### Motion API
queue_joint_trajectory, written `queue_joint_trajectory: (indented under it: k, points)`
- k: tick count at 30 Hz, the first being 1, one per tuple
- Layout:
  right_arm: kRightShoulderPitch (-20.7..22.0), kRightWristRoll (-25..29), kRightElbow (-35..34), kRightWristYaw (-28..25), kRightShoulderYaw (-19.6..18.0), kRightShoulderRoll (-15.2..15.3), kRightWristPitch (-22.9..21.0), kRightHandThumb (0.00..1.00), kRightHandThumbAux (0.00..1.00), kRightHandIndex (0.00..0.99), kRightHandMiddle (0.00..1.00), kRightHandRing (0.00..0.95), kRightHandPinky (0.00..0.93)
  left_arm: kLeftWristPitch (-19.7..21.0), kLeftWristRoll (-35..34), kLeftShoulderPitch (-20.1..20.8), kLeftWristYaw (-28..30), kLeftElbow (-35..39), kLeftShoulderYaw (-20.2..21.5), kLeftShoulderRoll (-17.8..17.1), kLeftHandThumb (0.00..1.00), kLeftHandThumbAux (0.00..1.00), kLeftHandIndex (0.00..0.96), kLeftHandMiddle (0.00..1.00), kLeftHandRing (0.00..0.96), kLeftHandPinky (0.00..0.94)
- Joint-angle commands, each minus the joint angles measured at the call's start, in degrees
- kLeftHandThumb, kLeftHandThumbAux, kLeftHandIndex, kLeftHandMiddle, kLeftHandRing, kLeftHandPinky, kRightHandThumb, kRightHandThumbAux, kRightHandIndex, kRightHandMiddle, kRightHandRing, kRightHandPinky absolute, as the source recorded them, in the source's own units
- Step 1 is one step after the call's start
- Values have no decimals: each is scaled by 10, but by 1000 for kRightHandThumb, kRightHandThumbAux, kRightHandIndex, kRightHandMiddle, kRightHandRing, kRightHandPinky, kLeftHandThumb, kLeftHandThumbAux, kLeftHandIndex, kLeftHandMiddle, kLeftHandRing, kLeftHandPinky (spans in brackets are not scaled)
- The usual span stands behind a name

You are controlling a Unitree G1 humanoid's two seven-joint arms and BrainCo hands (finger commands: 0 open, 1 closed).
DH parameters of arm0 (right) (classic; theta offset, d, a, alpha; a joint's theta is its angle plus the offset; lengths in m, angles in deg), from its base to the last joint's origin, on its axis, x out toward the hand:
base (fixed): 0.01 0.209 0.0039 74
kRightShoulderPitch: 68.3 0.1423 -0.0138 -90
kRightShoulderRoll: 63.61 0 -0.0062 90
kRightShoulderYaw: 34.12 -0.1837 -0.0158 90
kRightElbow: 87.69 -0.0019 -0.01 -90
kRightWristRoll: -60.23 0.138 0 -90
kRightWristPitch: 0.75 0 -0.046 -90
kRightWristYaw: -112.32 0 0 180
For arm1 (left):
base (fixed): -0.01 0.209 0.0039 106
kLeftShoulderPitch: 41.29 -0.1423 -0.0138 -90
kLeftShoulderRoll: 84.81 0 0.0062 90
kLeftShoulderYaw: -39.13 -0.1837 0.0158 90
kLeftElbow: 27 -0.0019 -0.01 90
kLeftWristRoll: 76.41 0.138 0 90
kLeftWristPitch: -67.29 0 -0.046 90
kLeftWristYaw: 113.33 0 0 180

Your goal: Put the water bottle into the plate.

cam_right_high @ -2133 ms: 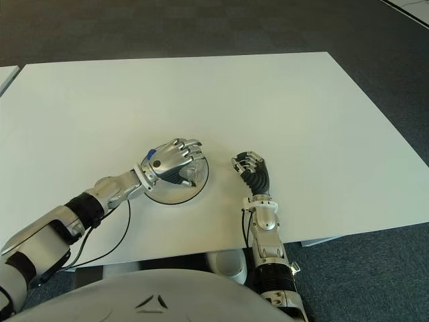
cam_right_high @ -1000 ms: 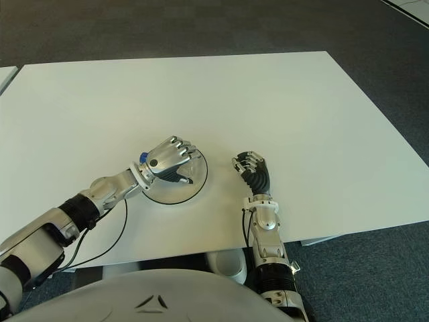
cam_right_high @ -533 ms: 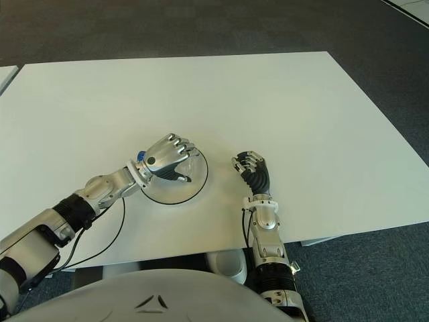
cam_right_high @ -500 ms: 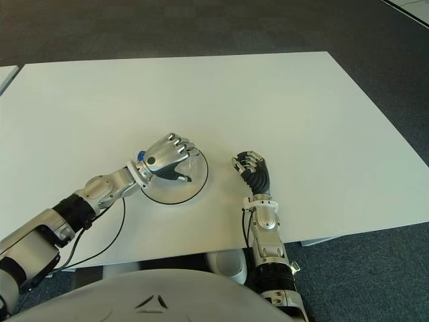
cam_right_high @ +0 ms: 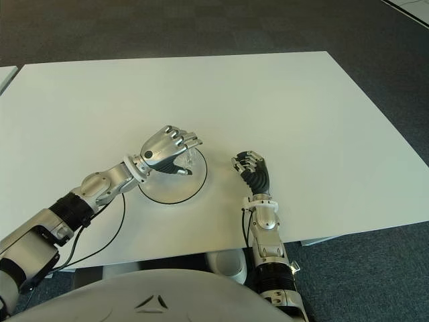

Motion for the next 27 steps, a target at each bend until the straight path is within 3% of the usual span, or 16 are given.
queue_joint_trajectory:
  k: [1, 12, 27]
  points:
    - [2, 2, 5, -2, 1, -2, -4, 703, 730, 429, 525, 523, 520, 15, 2, -14, 25, 19, 12, -10, 275, 474, 29, 29, 26, 27]
    - [2, 3, 4, -4, 0, -3, -3, 705, 730, 429, 531, 528, 524, 27, 4, -23, 36, 39, 24, -15, 267, 324, 0, 0, 0, 0]
    - [3, 1, 8, -3, 0, -1, 0, 703, 730, 429, 530, 531, 527, 21, -7, -30, 49, 46, 35, -16, 202, 282, 0, 0, 0, 0]
